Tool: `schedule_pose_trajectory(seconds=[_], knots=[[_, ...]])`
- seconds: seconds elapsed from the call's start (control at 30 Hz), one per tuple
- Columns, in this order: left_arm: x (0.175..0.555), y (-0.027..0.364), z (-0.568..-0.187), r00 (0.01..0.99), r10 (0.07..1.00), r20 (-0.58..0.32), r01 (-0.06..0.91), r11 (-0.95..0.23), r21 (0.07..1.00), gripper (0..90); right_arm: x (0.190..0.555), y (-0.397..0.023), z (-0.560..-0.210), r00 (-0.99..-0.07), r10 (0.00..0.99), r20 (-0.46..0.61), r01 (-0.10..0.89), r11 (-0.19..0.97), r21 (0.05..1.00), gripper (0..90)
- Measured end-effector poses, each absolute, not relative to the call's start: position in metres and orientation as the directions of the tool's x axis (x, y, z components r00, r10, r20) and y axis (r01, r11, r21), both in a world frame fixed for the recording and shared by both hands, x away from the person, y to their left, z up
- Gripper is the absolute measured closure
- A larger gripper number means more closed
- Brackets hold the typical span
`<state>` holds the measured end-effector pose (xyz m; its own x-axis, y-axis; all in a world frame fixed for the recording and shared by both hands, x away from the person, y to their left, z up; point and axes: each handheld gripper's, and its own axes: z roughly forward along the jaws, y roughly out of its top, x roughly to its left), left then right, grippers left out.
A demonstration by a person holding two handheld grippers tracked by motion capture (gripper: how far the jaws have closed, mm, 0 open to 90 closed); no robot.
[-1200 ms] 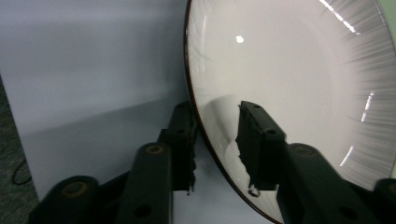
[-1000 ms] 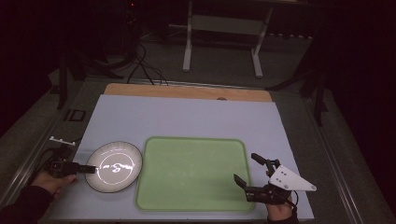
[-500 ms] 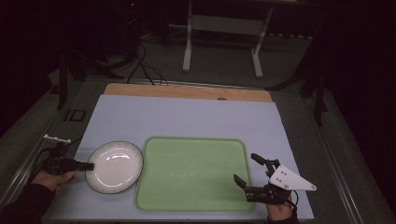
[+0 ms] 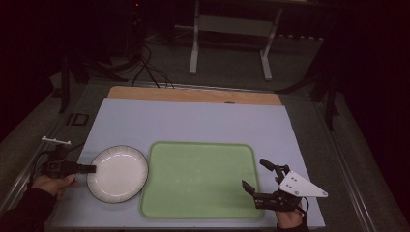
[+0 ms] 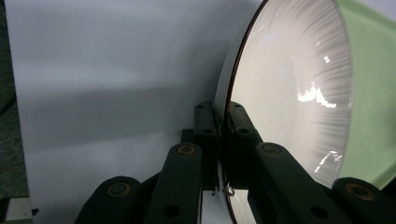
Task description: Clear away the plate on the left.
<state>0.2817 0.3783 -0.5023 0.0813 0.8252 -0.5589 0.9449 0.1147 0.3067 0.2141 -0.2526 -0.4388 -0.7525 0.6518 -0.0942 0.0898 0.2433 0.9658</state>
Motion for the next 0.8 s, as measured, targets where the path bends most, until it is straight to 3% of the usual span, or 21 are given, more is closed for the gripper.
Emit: schedule_pose_trajectory(seconds=[0.8], knots=[[0.286, 0.362, -0.474, 0.105, 0.816, -0.568, 0.93, 0.122, 0.348, 84.0, 0.214, -0.254, -0.439, -0.754, 0.651, -0.091, 0.089, 0.237, 0.967, 13.7]])
